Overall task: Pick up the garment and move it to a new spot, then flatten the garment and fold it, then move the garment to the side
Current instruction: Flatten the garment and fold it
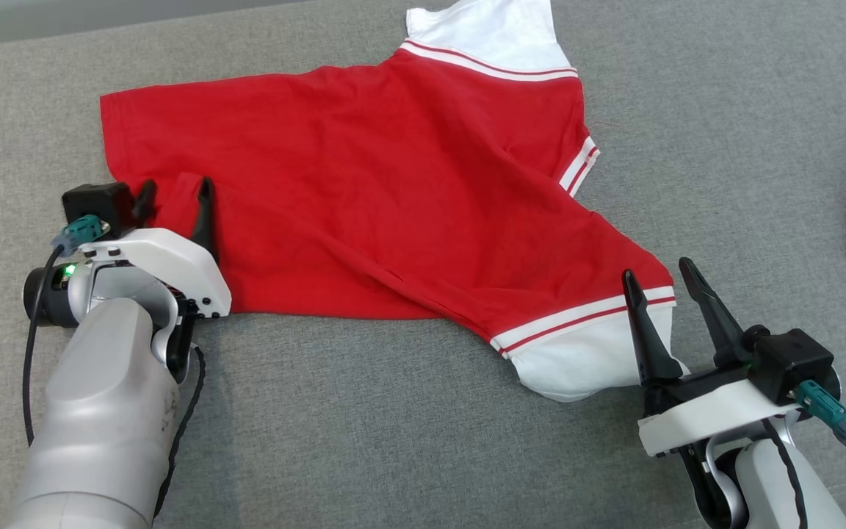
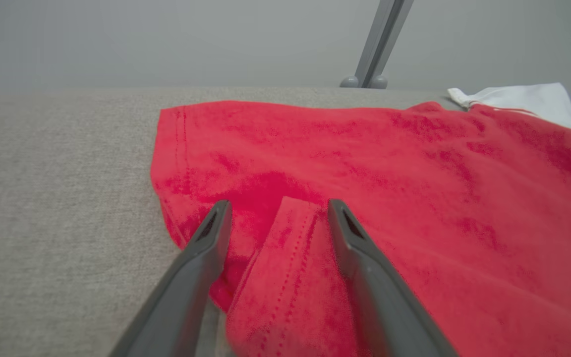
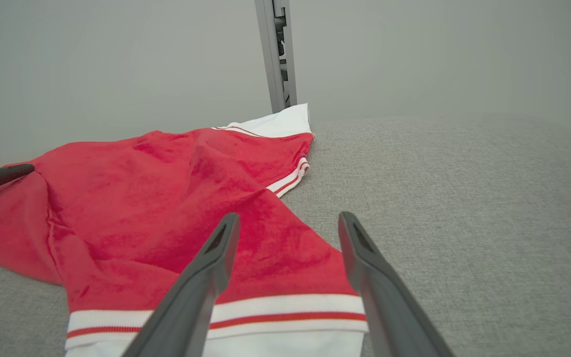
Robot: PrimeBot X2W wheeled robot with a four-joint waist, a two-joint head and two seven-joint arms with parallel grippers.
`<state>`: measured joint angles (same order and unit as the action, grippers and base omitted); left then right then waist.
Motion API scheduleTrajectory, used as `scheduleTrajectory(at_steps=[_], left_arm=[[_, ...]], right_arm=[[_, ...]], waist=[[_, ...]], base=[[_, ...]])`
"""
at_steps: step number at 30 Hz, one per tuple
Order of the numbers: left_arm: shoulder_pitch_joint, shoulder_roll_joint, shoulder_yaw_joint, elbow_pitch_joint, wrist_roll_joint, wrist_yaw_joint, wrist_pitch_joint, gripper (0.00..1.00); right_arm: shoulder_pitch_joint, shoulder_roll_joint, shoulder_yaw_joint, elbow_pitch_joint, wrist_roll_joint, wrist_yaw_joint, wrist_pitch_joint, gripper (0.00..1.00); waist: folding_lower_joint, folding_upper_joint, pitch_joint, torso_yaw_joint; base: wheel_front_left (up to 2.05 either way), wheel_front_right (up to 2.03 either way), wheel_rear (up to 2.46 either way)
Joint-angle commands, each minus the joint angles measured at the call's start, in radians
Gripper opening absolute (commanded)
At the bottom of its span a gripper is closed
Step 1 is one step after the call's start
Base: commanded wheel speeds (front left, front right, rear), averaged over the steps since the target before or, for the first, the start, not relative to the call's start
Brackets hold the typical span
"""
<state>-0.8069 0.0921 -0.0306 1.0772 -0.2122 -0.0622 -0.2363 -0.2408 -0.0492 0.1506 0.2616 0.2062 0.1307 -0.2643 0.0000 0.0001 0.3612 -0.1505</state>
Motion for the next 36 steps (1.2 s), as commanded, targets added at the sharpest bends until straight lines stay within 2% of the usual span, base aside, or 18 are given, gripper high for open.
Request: scheduleTrajectory(at_steps=[1,10,17,18,20,21,22,23,24,25,26,36], left_arm=[[-0.027,0.005,-0.01,0.027,0.003,-0.01,0.02,1.0],[-0.103,-0.005,-0.068,0.105,0.021,-0.035,0.11,1.0],[-0.127,-0.011,-0.088,0.122,0.013,-0.041,0.128,1.0],[-0.128,-0.012,-0.09,0.125,0.012,-0.042,0.126,0.91],[-0.124,-0.012,-0.092,0.133,0.008,-0.041,0.133,0.6],[-0.124,-0.012,-0.092,0.133,0.008,-0.041,0.133,0.6],[-0.123,-0.012,-0.094,0.138,0.009,-0.04,0.137,0.48],[-0.122,-0.012,-0.095,0.14,0.005,-0.04,0.139,0.45],[-0.123,-0.012,-0.096,0.139,0.005,-0.041,0.132,0.36],[-0.123,-0.012,-0.1,0.138,0.008,-0.041,0.126,0.24],[-0.122,-0.013,-0.101,0.138,0.005,-0.042,0.119,0.0],[-0.069,-0.026,-0.123,0.085,-0.006,-0.037,-0.004,0.0]], right_arm=[[-0.006,-0.004,-0.002,0.0,0.004,0.0,0.001,1.0],[-0.001,-0.004,0.002,0.001,0.005,0.0,0.001,1.0],[0.001,-0.004,0.003,0.003,0.01,0.0,0.001,1.0],[0.001,-0.004,0.002,0.003,0.011,0.0,0.001,1.0],[0.003,-0.004,-0.001,0.003,0.011,0.0,0.001,1.0],[0.003,-0.004,-0.001,0.003,0.011,0.0,0.001,1.0],[0.004,-0.004,-0.002,0.003,0.011,0.0,0.001,1.0],[0.005,-0.004,-0.003,0.004,0.012,0.0,0.001,1.0],[0.005,-0.004,-0.003,0.004,0.012,0.0,0.001,1.0],[0.004,-0.004,-0.004,0.004,0.012,0.0,0.001,1.0],[0.003,-0.004,-0.006,0.004,0.013,0.0,0.001,1.0],[0.027,-0.004,-0.034,0.029,0.008,0.0,0.001,1.0]], waist=[[0.0,-0.0001,-0.001,0.003],[0.0,-0.0001,-0.004,0.016],[0.0,-0.0001,-0.005,0.015],[0.0,-0.0001,-0.004,0.015],[0.0,-0.0001,-0.004,0.016],[0.0,-0.0001,-0.004,0.016],[0.0,-0.0001,-0.004,0.017],[0.0,-0.0001,-0.004,0.018],[0.0,-0.0001,-0.004,0.02],[0.0,-0.0001,-0.004,0.022],[0.0,-0.0001,-0.005,0.024],[0.0,-0.0001,-0.078,0.094]], base=[[0.0,0.0,0.0],[0.0,0.0,0.0],[0.0,0.0,0.0],[0.0,0.0,0.0],[0.0,0.0,0.0],[0.0,0.0,0.0],[0.0,0.0,0.0],[0.0,0.0,0.0],[0.0,0.0,0.0],[0.0,0.0,0.0],[0.0,0.0,0.0],[0.0,0.0,0.0]])
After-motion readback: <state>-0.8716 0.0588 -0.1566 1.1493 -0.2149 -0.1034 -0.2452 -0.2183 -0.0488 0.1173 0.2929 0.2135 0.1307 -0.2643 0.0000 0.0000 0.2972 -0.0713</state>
